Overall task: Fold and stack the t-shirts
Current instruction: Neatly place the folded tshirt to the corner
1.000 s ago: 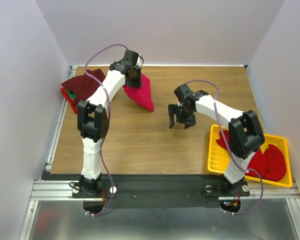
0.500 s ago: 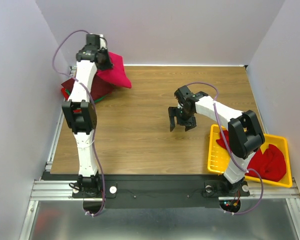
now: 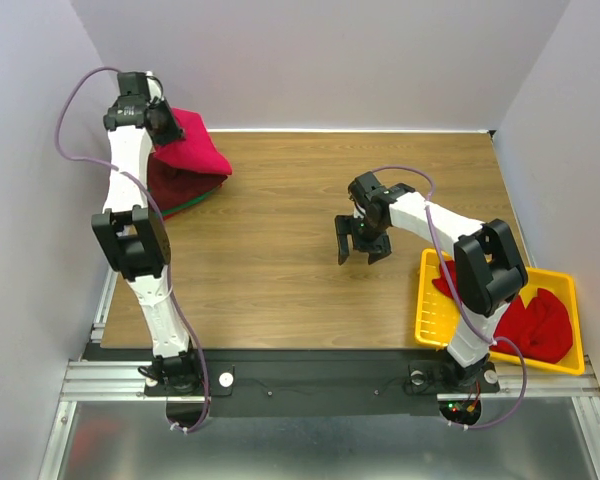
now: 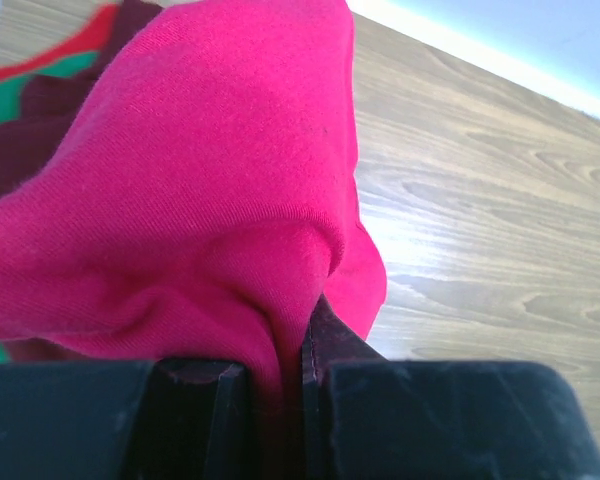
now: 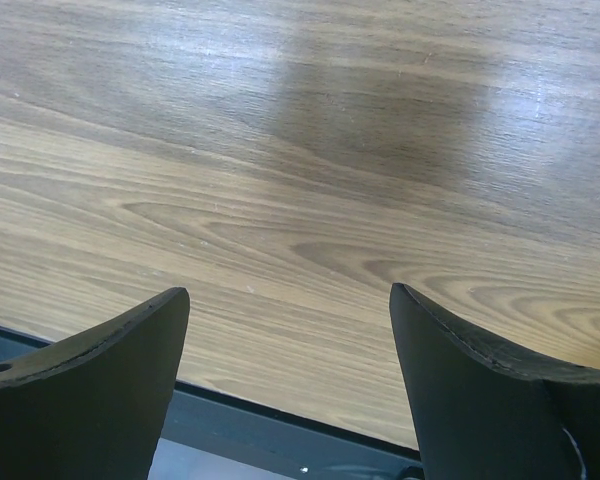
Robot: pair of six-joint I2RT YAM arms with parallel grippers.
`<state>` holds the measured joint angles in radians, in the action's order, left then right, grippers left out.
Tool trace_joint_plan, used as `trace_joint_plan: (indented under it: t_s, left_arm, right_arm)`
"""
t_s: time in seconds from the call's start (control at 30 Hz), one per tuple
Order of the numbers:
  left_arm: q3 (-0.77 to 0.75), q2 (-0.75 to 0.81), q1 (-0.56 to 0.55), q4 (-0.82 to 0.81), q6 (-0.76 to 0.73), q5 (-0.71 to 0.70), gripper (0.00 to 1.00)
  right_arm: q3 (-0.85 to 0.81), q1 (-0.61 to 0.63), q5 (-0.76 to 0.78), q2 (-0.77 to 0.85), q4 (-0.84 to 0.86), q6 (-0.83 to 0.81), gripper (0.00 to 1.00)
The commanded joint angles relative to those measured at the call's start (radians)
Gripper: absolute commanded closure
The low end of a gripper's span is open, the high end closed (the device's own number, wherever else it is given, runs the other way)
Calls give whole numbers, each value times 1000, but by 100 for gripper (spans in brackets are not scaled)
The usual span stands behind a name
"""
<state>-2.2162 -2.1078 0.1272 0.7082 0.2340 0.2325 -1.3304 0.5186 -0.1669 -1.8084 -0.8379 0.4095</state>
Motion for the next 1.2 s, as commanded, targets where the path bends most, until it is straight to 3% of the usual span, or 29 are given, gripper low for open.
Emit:
trace_joint_plan:
  t_s: [0.0,0.4,0.77,0.83,0.87,0.9,0.93,0.97,1.0,1.17]
  left_arm:
    - [0,114,40,-55,-38,11,100]
    - [242,128,94,-121,-68,-5,100]
    - [380,88,126,-139,-24,-202,100]
    - [378,83,126,-150,-19,-205,88]
    - [377,85,126,-151,-16,-209,76]
    - [374,89,126,-153,-9,-216,36]
    - [369,94,126,-151,-4,-220,14]
    - [365,97,126,-148,2,-225,5]
    - [363,112,126,-147,22,-257,1]
    - [412,227,126,-138,71,-323,1]
  right_arm:
    - [-10,1,-17,-5,-3,-15,13]
    - [-7,1,-26,-2,0,-15,13]
    - [-7,1,-29,1,0,-15,13]
    - [-9,1,-29,1,0,-17,13]
    - [-9,1,-29,3,0,-17,13]
    - [-9,1,-29,3,2,-15,13]
    - [-9,1,-28,9,0,-15,13]
    - [-10,1,-22,12,0,-14,13]
    - [-12,1,-20,17,2,-12,13]
    - [-27,3,18,49,0,8,13]
